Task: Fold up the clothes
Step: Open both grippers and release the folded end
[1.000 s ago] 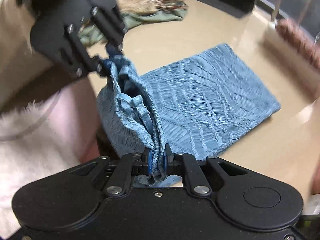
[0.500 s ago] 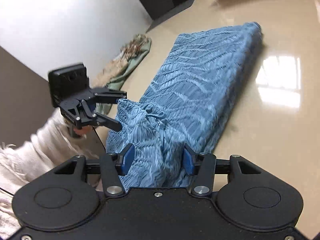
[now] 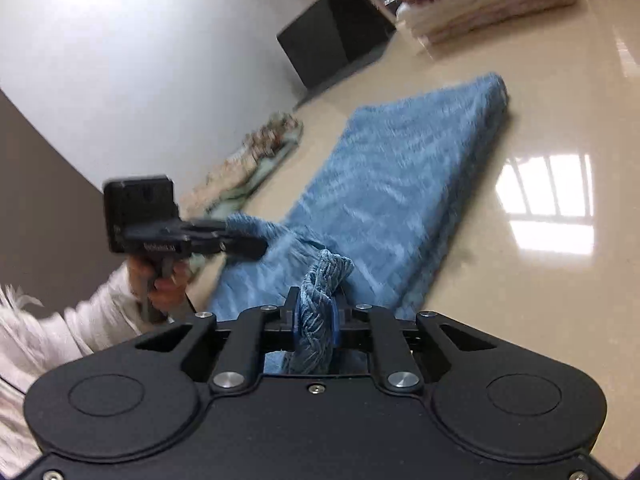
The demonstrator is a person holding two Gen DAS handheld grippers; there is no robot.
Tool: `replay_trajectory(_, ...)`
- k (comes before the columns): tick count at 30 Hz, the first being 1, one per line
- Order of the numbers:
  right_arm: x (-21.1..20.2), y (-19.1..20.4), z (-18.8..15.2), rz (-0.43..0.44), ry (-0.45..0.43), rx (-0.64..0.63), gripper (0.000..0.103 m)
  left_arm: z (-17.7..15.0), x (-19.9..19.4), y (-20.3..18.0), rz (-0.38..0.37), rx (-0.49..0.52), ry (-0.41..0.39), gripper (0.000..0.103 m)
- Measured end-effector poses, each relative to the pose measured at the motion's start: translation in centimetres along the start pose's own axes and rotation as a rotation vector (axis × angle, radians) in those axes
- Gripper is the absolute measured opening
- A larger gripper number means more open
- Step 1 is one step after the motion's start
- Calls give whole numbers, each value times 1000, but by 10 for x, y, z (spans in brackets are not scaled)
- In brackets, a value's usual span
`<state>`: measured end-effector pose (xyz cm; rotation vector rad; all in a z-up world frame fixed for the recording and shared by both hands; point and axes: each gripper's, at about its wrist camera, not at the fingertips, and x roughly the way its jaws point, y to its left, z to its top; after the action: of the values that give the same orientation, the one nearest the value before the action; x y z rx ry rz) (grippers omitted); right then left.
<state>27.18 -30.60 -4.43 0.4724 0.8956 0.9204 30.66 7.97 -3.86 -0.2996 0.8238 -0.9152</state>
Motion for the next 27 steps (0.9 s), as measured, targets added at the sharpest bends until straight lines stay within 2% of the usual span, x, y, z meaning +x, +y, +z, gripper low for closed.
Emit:
replay_trajectory(5,8,-12,8,-31,8,63,14,2,7,8,40,-30,29,10)
replay_trajectory(9,10,-23,1,-39,-2,115,14,-1,7,14,32,-75,18,13)
replay_trajectory(10,9,-25,-1,-36,-13,127,16,-1,6,15,38,-88,13,18)
replay_trajectory(11,6,-26,-3,-40,-26,136,19,-1,5,17,46,-101,7,30)
replay_trajectory(13,2,-27,-4,-57,-51,150,22,-1,0,17,82,-118,-24,44)
replay_trajectory(15,-10,-20,-6,-102,-107,128,30,0,-12,12,131,-110,-84,55)
replay_trajectory(16,-18,-13,-7,-132,-145,104,39,0,-20,7,172,-97,-121,63)
replay_trajectory(17,-25,-6,-8,-163,-184,76,46,-1,-26,0,216,-61,-154,63)
replay_trajectory(19,-36,14,-13,-210,-240,-7,46,-4,-37,-21,290,45,-203,63)
replay_trajectory(20,-39,25,-15,-217,-242,-52,46,-7,-40,-33,295,102,-211,62)
replay_trajectory(22,-36,45,-20,-206,-205,-119,43,-13,-40,-55,251,190,-194,60)
replay_trajectory(24,-28,61,-28,-194,-146,-179,35,-19,-36,-71,204,244,-145,47)
replay_trajectory(26,-16,72,-37,-198,-86,-232,34,-26,-27,-79,205,278,-85,36)
replay_trajectory(27,-10,74,-41,-204,-62,-251,34,-30,-22,-83,209,293,-56,34)
